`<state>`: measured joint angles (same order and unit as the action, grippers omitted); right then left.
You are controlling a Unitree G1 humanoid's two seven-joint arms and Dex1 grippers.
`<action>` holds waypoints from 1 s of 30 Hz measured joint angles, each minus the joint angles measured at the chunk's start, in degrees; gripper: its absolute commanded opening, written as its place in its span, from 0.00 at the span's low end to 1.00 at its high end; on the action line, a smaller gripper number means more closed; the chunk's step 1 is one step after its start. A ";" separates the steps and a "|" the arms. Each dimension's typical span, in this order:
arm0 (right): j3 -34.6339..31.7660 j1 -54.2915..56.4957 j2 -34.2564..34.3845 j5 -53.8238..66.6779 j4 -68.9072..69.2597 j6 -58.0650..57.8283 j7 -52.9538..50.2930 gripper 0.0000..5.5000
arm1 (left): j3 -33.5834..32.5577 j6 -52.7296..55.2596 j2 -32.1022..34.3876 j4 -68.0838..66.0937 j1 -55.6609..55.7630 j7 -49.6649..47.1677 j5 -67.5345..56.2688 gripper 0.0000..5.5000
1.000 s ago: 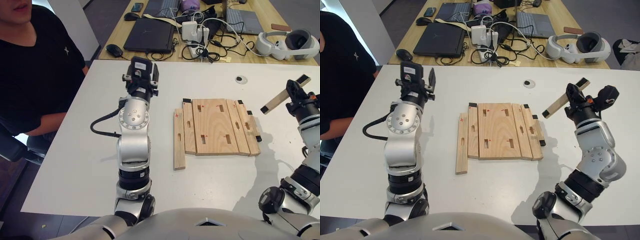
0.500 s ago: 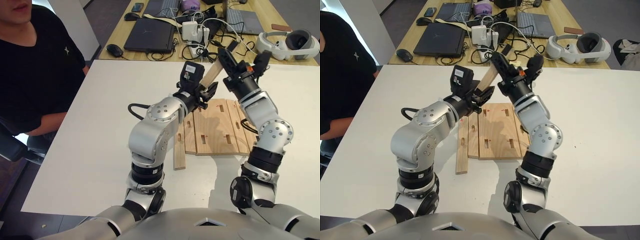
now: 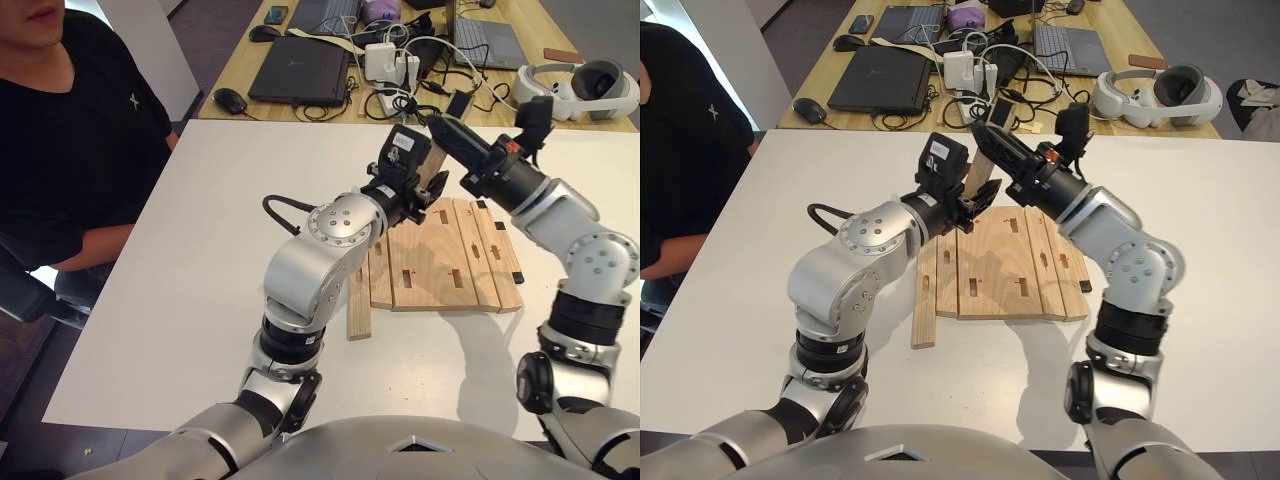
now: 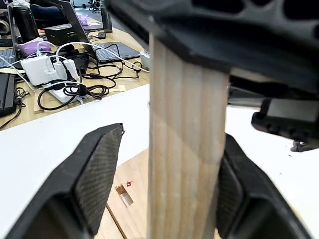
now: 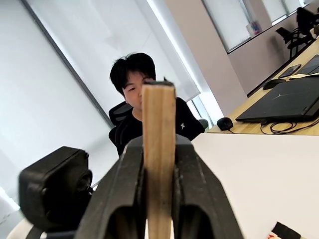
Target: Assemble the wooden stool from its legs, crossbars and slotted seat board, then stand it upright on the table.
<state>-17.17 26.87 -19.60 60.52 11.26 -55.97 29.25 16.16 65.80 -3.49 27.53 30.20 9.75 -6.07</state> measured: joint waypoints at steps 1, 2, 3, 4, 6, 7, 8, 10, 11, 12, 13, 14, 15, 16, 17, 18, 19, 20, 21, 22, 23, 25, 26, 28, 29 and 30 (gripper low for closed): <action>-0.30 0.00 -2.08 0.73 -0.30 -0.68 1.31 0.07 | 0.12 -0.10 1.16 0.26 -0.03 0.30 -0.03 0.47; -0.48 0.01 -3.82 1.23 -0.50 -1.30 2.45 0.07 | 0.53 -0.25 1.99 0.50 -0.05 0.80 -0.18 0.47; -0.52 0.01 -4.61 1.50 -0.76 -1.75 3.08 0.07 | 1.02 -0.45 2.49 0.61 -0.05 0.91 -0.19 0.47; -0.53 0.00 -5.86 1.98 -1.05 -2.34 3.88 0.07 | 1.90 -1.08 3.51 0.74 -0.05 1.05 -0.23 0.47; -2.02 0.00 -7.92 3.21 -1.20 -2.59 4.51 0.07 | 1.89 -1.20 5.89 0.75 -0.71 0.96 0.01 0.47; -2.35 0.01 -8.56 3.35 -1.23 -2.62 5.00 0.07 | 1.89 -1.20 6.49 0.75 -1.08 0.77 0.30 0.47; -2.31 0.01 -8.50 3.38 -1.33 -2.64 4.96 0.07 | 1.93 -1.20 6.57 0.75 -1.25 0.60 0.37 0.47; -2.03 0.09 -7.73 3.03 -1.33 -1.74 2.95 0.07 | 2.10 -1.33 6.46 0.78 -1.29 0.25 0.40 0.47; -1.92 0.13 -7.03 2.22 -1.53 -1.10 1.21 0.07 | 2.09 -1.43 6.53 0.94 -1.34 0.04 0.47 0.47; -1.47 0.43 -4.11 -0.35 -2.08 1.31 -3.28 0.07 | 2.50 -1.44 6.38 1.34 -1.57 -0.10 0.42 0.47; -0.92 0.71 -1.54 -2.10 -2.34 3.02 -7.06 0.07 | 3.35 -1.39 6.23 1.80 -1.82 0.16 0.19 0.47; -0.58 0.88 -0.11 -3.68 -2.28 4.21 -9.85 0.07 | 4.00 -1.17 6.29 2.48 -2.09 0.60 -0.27 0.47; -0.61 0.92 0.85 -5.19 -2.28 5.48 -12.61 0.07 | 4.58 -0.91 6.52 3.38 -2.59 0.97 -0.66 0.47; -1.16 0.92 1.52 -7.01 -2.42 6.75 -16.24 0.07 | 5.39 -0.01 7.05 4.58 -3.68 1.55 -1.26 0.47; -2.50 0.81 1.53 -8.19 -2.45 7.34 -19.01 0.07 | 5.55 0.72 7.72 5.91 -5.26 1.79 -1.46 0.47; -3.23 0.50 1.28 -8.31 -2.20 7.48 -19.84 0.07 | 5.42 1.05 8.09 6.17 -5.93 1.70 -1.44 0.47; -3.98 -0.73 0.23 -9.05 -1.47 7.29 -20.47 0.07 | 4.79 1.39 8.22 7.41 -7.49 1.47 -1.45 0.47; -4.41 -4.16 -2.80 -10.46 0.25 6.94 -19.71 0.07 | 2.62 1.53 7.76 8.53 -9.80 0.46 -1.56 0.47; -5.08 -7.96 -6.40 -12.02 0.87 6.62 -18.01 0.07 | -1.14 1.00 6.12 8.88 -12.39 -0.90 -1.90 0.47; -6.33 -12.12 -10.23 -13.58 0.86 6.27 -15.67 0.07 | -5.67 -0.28 3.87 8.96 -15.42 -2.66 -2.40 0.47; -7.70 -15.80 -13.83 -14.84 0.57 6.22 -12.78 0.07 | -10.32 -2.43 1.10 8.65 -18.55 -4.15 -3.29 0.47; -9.09 -19.29 -17.94 -15.61 -1.15 6.49 -7.56 0.07 | -15.21 -6.67 0.30 7.62 -22.27 -5.67 -5.51 0.47; -9.94 -21.68 -20.55 -16.53 -3.60 6.80 -4.16 0.07 | -18.31 -9.81 0.01 6.71 -25.57 -6.86 -6.29 0.47; -10.75 -22.95 -22.20 -17.13 -7.99 7.41 -0.21 0.07 | -18.28 -14.10 -0.23 4.72 -28.83 -7.72 -7.13 0.47; -11.33 -23.58 -22.45 -17.32 -10.21 7.51 1.23 0.07 | -17.09 -16.29 -0.22 3.54 -29.62 -8.07 -7.20 0.47; -11.37 -24.11 -22.47 -17.28 -11.39 7.47 1.87 0.07 | -15.96 -17.76 -0.18 2.74 -30.00 -8.41 -7.17 0.47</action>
<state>-28.54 2.77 -42.07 43.25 -0.13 -48.49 31.12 0.20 48.04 -3.67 30.27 0.20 1.34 -13.24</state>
